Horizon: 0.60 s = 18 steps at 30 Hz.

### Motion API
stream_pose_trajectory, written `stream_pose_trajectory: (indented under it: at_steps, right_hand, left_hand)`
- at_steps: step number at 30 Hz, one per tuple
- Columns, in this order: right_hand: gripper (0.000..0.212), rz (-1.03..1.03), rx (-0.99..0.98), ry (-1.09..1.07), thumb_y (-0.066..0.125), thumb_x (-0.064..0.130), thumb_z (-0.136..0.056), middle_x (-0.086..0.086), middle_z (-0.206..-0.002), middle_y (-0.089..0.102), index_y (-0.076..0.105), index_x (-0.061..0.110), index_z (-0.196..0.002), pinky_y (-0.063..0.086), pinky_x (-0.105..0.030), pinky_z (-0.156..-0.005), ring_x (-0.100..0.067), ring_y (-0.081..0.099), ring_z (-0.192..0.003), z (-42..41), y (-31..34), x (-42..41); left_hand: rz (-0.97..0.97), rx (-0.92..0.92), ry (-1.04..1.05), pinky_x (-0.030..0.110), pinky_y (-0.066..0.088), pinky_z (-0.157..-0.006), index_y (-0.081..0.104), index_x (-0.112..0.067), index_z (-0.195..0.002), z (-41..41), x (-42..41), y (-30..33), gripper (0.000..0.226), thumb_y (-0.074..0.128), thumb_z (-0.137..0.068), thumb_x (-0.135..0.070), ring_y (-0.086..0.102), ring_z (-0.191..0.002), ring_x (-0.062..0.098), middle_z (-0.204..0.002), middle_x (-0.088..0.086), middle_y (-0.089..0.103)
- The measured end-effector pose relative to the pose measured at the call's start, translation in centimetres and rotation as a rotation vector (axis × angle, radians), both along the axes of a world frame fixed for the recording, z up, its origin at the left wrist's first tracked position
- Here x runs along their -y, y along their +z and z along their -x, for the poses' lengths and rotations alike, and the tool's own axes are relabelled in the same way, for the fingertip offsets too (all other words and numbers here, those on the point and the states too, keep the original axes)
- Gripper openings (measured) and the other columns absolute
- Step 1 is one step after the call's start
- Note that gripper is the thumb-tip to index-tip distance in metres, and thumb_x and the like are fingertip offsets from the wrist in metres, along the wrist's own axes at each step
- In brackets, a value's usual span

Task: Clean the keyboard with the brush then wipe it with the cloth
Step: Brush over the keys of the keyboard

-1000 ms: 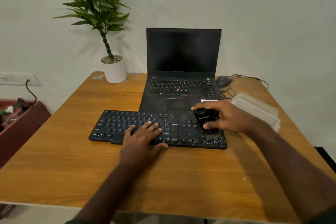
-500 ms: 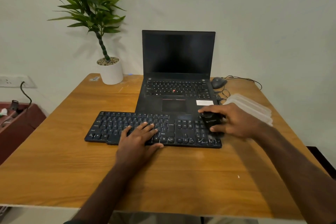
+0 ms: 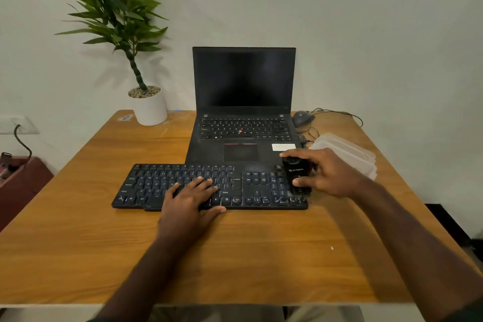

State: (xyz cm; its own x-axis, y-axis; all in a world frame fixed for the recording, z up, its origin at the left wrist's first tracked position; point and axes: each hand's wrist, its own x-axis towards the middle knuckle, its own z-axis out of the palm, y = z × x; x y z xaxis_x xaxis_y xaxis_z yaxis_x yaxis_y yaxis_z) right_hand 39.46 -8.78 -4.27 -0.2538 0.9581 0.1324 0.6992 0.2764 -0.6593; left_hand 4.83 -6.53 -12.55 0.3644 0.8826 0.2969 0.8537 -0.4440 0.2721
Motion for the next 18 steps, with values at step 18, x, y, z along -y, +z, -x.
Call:
stream_pose_trajectory:
  at_steps: [18]
  right_hand:
    - [0.069,-0.117,0.087,-0.044,0.082,0.015,-0.082,0.003,-0.122,0.068,0.053,0.04,-0.139,0.055,-0.025,-0.092,-0.008,0.064,-0.109,1.2,0.0,-0.3]
  left_hand:
    - [-0.039,0.051,-0.011,0.04,0.015,-0.116,0.058,-0.037,-0.134,0.2,-0.3,-0.3,0.074,0.033,-0.079,-0.08,0.034,-0.142,0.004,-0.147,-0.014,0.05]
